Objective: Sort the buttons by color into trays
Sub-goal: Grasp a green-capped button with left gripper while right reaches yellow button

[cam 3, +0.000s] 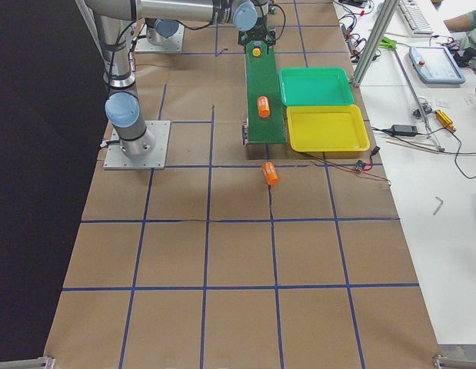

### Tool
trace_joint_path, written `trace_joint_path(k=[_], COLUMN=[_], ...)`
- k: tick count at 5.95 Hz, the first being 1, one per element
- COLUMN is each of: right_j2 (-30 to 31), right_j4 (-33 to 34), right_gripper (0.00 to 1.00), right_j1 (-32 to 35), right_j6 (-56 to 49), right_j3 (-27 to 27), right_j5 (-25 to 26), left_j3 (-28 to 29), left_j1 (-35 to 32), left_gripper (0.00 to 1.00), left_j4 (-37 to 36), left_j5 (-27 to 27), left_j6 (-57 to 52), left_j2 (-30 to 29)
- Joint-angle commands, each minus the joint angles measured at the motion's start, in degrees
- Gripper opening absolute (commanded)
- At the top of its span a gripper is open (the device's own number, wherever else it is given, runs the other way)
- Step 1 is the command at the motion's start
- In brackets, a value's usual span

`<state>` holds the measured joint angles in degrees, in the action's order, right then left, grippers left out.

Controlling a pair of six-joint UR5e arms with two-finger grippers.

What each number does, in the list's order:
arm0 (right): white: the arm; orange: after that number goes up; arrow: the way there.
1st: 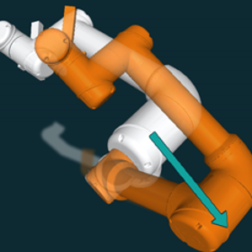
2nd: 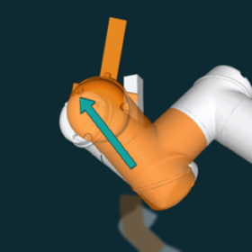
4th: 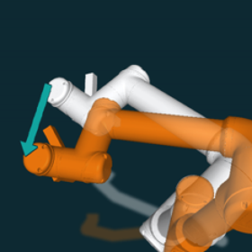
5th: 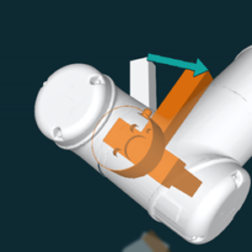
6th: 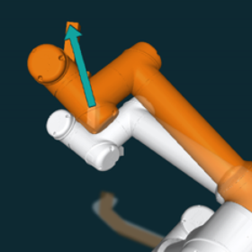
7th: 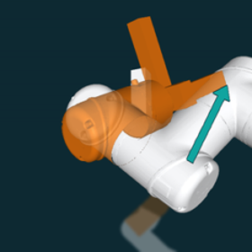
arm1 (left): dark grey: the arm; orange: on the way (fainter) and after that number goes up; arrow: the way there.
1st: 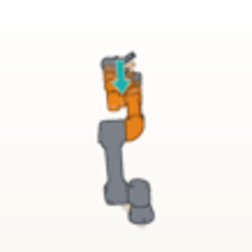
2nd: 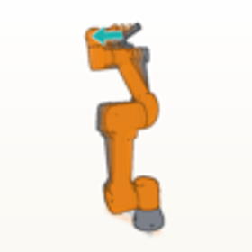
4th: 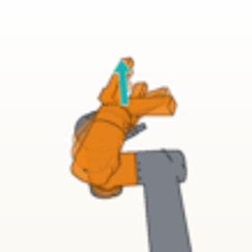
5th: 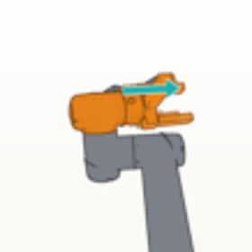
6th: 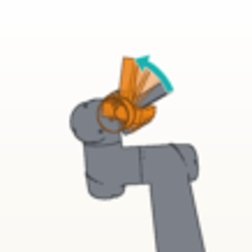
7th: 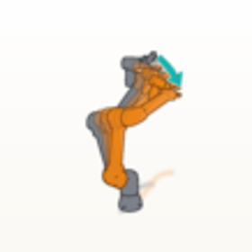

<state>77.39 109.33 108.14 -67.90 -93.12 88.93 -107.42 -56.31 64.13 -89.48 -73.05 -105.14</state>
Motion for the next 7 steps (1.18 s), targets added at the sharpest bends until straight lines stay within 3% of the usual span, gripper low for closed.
trace_joint_path(k=[1,3,5,6,7], right_j2=[-2.32,-7.83,-11.72,-12.86,-13.13], right_j4=[2.38,10.96,12.84,12.84,12.58], right_gripper=[1.00,1.00,1.00,1.00,1.00], right_j1=[1.81,6.54,7.96,7.88,7.36], right_j6=[1.62,6.96,8.66,7.79,6.48], right_j3=[0.05,0.49,0.84,0.40,0.23], right_j5=[-0.07,0.02,0.02,0.10,0.89], left_j3=[-2.77,-6.39,-6.48,-6.40,-5.61], left_j1=[5.40,6.03,6.12,6.12,6.04], left_gripper=[0.99,0.98,0.55,0.41,0.08], left_j4=[-4.15,-10.86,-11.13,-10.96,-10.35], left_j5=[-0.08,-0.70,-0.87,-1.05,-1.31], left_j6=[13.56,20.46,20.50,20.67,20.32], left_j2=[-1.37,-4.44,-5.25,-5.25,-5.34])
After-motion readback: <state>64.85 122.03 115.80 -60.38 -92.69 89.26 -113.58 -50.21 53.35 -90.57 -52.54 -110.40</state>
